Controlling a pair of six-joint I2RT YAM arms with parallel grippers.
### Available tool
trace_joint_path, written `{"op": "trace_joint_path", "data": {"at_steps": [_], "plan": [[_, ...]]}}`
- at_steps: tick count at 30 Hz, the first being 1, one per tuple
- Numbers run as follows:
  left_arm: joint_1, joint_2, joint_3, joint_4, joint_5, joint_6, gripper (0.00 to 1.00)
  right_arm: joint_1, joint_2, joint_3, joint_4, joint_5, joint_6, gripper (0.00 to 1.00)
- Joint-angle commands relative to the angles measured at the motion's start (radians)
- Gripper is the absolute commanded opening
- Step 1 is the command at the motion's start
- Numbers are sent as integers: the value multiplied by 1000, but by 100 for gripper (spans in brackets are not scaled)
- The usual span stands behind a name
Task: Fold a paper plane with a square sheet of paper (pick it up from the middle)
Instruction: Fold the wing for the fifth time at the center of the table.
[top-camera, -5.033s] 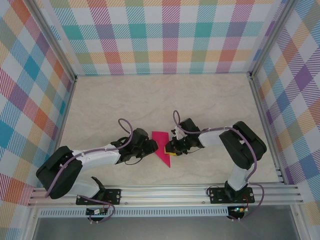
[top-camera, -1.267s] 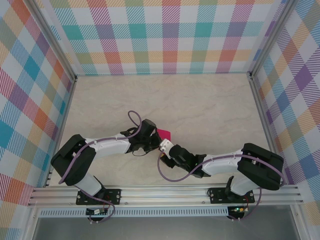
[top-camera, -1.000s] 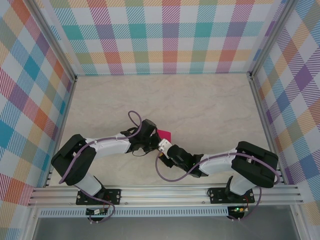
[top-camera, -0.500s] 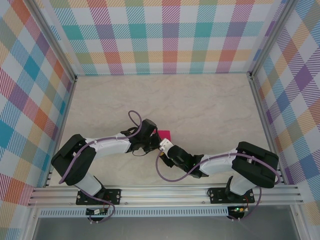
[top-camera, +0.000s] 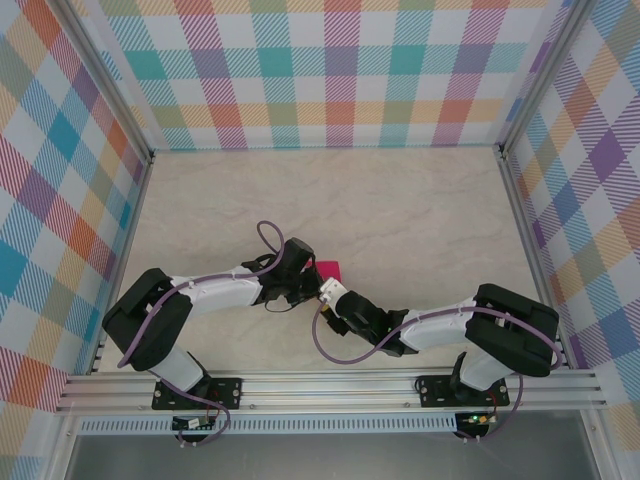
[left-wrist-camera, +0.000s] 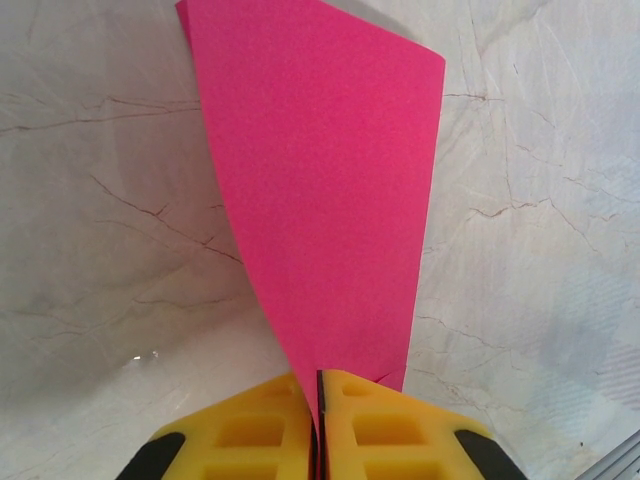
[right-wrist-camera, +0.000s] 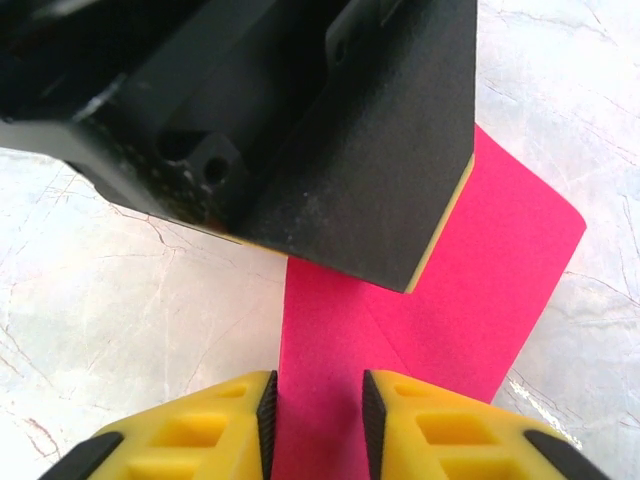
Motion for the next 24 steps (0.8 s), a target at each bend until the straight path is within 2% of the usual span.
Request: {"op": "trace_joint_path", "data": {"at_steps": [1,7,11,15,20,24], "plan": [[-15,-16,30,4,9,19,11,5,-18,-8,-34,18,27,26],[-14,-51,32,-3,6,26,18,6,-17,4,-49,25,52,13],[-13,-96,23,-33,-25,26,31,5,-18,11,-56,25,81,7],[-14,-170,2,-79,-101,18,47,4,-13,18,-55,21,110,4],[-15,-264,-35,-129,-191,-6,61,-8,-21,10,-44,-14,185,4],[-15,-320,-68,-132,-220,-22,64,-32,-35,-18,-11,-61,271,4]]}}
